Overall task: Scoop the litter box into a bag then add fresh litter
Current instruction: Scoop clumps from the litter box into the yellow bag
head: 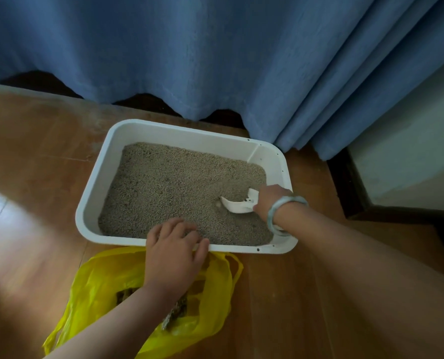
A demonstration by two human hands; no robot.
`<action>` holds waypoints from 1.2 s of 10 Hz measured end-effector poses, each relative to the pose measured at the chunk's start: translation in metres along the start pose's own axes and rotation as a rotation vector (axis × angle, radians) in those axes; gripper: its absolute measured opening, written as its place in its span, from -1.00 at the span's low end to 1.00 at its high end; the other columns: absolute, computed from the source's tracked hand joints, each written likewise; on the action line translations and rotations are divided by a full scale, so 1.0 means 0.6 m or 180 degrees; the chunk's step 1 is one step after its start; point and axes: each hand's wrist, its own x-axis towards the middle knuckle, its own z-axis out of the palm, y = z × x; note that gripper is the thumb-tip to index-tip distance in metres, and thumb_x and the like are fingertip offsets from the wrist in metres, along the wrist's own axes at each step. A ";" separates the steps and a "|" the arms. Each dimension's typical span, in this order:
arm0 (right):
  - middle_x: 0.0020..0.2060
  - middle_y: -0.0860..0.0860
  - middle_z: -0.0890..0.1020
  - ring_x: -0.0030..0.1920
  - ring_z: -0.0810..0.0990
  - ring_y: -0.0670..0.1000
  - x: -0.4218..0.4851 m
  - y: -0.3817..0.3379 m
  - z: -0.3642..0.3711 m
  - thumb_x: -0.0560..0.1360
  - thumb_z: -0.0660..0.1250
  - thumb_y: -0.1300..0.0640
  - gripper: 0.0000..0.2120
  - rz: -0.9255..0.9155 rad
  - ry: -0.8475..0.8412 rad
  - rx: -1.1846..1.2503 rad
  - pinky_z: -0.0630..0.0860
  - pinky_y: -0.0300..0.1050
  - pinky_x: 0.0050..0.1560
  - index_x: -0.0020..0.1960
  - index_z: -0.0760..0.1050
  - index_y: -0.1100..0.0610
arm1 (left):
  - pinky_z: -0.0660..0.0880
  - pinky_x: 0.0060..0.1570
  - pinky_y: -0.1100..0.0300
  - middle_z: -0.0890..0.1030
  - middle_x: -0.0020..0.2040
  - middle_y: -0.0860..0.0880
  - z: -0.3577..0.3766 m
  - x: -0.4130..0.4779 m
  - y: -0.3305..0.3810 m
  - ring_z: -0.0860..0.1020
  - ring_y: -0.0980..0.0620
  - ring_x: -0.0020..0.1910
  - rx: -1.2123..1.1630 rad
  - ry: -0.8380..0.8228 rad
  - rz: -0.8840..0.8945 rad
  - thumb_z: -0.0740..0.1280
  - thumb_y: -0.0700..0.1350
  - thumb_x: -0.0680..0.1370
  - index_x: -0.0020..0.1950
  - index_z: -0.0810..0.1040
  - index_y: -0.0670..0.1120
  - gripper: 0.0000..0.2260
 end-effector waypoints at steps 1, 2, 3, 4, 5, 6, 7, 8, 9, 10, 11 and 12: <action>0.11 0.15 0.56 0.11 0.56 0.19 0.003 -0.022 -0.012 0.52 0.23 0.15 -0.70 -0.0007 0.0293 0.0106 0.43 -0.13 -0.04 0.21 0.46 0.26 | 0.19 0.17 0.06 0.63 -0.06 0.15 -0.001 0.001 0.001 0.54 0.02 0.14 -0.0027 0.0006 0.0026 0.13 0.17 0.48 -0.24 0.66 0.07 -0.65; 0.18 0.20 0.53 0.19 0.50 0.21 0.009 -0.023 -0.037 0.56 0.18 0.15 -0.71 -0.0088 0.0551 0.0175 0.34 -0.06 -0.08 0.22 0.46 0.27 | 0.20 0.21 0.05 0.63 -0.08 0.16 -0.001 -0.001 -0.001 0.54 0.04 0.13 -0.0100 0.0036 0.0035 0.14 0.17 0.49 -0.24 0.65 0.07 -0.66; 0.20 0.21 0.52 0.20 0.49 0.21 0.028 -0.033 -0.045 0.56 0.18 0.16 -0.70 -0.0048 0.0603 0.0203 0.34 -0.07 -0.07 0.23 0.45 0.27 | 0.19 0.24 0.04 0.64 -0.10 0.18 -0.002 0.000 0.000 0.54 0.06 0.13 -0.0156 0.0033 0.0024 0.15 0.16 0.49 -0.24 0.65 0.07 -0.67; 0.16 0.20 0.53 0.16 0.52 0.20 0.060 -0.044 -0.037 0.55 0.21 0.14 -0.70 -0.0032 0.0661 0.0373 0.35 -0.11 -0.08 0.22 0.45 0.26 | 0.15 0.28 0.03 0.63 -0.12 0.21 -0.002 0.003 0.003 0.54 0.08 0.13 -0.0165 0.0023 -0.0019 0.16 0.15 0.48 -0.25 0.64 0.08 -0.69; 0.03 0.15 0.57 -0.01 0.56 0.15 0.073 -0.030 -0.019 0.55 0.22 0.10 -0.71 0.0087 0.0658 0.0461 0.41 -0.14 -0.17 0.18 0.48 0.24 | 0.11 0.31 0.02 0.62 -0.12 0.22 0.000 0.005 0.004 0.52 0.11 0.14 -0.0189 -0.0018 -0.0066 0.15 0.15 0.49 -0.23 0.63 0.09 -0.69; 0.02 0.14 0.59 -0.01 0.56 0.13 0.061 0.002 0.008 0.57 0.19 0.04 -0.71 -0.0262 0.0806 0.0421 0.44 -0.10 -0.12 0.20 0.50 0.15 | 0.11 0.31 0.03 0.61 -0.11 0.22 0.000 0.007 0.003 0.52 0.11 0.14 -0.0179 -0.0047 -0.0096 0.14 0.15 0.51 -0.20 0.64 0.09 -0.69; 0.09 0.15 0.58 0.06 0.55 0.15 0.065 0.018 0.004 0.58 0.19 0.02 -0.70 -0.0525 0.0883 0.0371 0.45 -0.05 0.00 0.27 0.46 0.07 | 0.13 0.30 0.05 0.62 -0.12 0.22 0.000 0.012 0.002 0.52 0.11 0.12 -0.0180 0.0015 -0.0091 0.12 0.12 0.54 -0.18 0.65 0.09 -0.67; 0.05 0.15 0.58 0.02 0.55 0.15 0.085 0.016 -0.009 0.58 0.18 0.01 -0.72 -0.0713 0.0861 0.0222 0.45 -0.06 -0.06 0.23 0.46 0.06 | 0.11 0.27 0.10 0.62 -0.15 0.24 -0.002 0.019 -0.006 0.53 0.13 0.09 -0.0208 0.0112 -0.0132 0.12 0.12 0.53 -0.19 0.65 0.09 -0.67; -0.02 0.11 0.59 -0.07 0.54 0.11 0.093 0.003 -0.028 0.58 0.16 -0.01 -0.79 -0.0918 0.0920 -0.0098 0.46 -0.06 -0.10 0.13 0.48 0.03 | 0.11 0.28 0.08 0.62 -0.18 0.25 -0.006 0.019 -0.012 0.51 0.15 0.07 -0.0145 0.0108 -0.0105 0.13 0.12 0.53 -0.20 0.64 0.10 -0.69; -0.02 0.09 0.58 -0.07 0.56 0.10 0.098 -0.024 -0.051 0.58 0.17 -0.02 -0.77 -0.1054 0.0912 -0.0288 0.50 -0.05 -0.06 0.15 0.49 0.00 | 0.11 0.29 0.06 0.62 -0.20 0.24 -0.004 0.017 -0.010 0.53 0.15 0.05 -0.0120 0.0178 -0.0097 0.15 0.10 0.52 -0.23 0.62 0.09 -0.71; 0.02 0.08 0.59 -0.03 0.56 0.10 0.108 -0.053 -0.064 0.57 0.19 -0.01 -0.77 -0.1194 0.0867 -0.0321 0.46 -0.07 -0.06 0.17 0.49 0.00 | 0.12 0.29 0.06 0.61 -0.22 0.24 -0.001 0.017 -0.011 0.52 0.16 0.04 -0.0099 0.0162 -0.0140 0.16 0.09 0.51 -0.25 0.62 0.09 -0.72; 0.00 0.07 0.59 -0.05 0.55 0.10 0.115 -0.073 -0.061 0.57 0.20 -0.01 -0.77 -0.1297 0.0811 -0.0205 0.46 -0.07 -0.06 0.17 0.49 0.00 | 0.16 0.25 0.08 0.61 -0.19 0.25 -0.004 0.021 -0.009 0.52 0.15 0.04 -0.0158 0.0082 -0.0147 0.16 0.10 0.51 -0.24 0.62 0.09 -0.72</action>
